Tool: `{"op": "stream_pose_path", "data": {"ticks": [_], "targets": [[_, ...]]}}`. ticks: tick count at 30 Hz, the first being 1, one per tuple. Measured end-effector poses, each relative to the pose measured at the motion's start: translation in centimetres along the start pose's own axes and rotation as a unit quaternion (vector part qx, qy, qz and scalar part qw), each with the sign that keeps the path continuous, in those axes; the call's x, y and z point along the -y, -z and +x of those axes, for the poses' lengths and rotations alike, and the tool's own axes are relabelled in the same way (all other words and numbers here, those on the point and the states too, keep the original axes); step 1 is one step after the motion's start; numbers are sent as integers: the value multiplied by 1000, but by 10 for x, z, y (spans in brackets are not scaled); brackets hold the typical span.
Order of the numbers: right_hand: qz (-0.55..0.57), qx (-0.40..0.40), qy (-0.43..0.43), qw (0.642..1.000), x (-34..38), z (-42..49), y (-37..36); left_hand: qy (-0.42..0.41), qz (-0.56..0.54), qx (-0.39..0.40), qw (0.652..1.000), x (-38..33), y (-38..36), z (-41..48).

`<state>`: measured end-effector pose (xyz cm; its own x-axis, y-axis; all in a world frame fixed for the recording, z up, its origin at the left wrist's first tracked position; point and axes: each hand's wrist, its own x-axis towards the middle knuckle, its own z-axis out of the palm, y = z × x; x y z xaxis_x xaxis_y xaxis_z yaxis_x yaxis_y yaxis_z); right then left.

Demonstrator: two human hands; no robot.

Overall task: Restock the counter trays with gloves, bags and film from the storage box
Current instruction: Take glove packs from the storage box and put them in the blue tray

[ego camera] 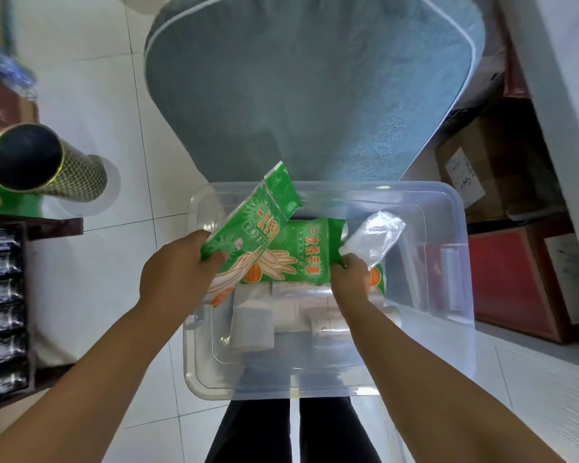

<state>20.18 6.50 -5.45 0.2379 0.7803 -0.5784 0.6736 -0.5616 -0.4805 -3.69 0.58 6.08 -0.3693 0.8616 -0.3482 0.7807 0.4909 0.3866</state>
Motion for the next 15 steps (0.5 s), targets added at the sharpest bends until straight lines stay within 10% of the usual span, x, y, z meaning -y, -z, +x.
{"op": "stream_pose_path", "data": {"ticks": [15], "targets": [[6, -91, 248, 964, 54, -152, 219, -126, -55, 21, 990, -101, 65, -14]]}}
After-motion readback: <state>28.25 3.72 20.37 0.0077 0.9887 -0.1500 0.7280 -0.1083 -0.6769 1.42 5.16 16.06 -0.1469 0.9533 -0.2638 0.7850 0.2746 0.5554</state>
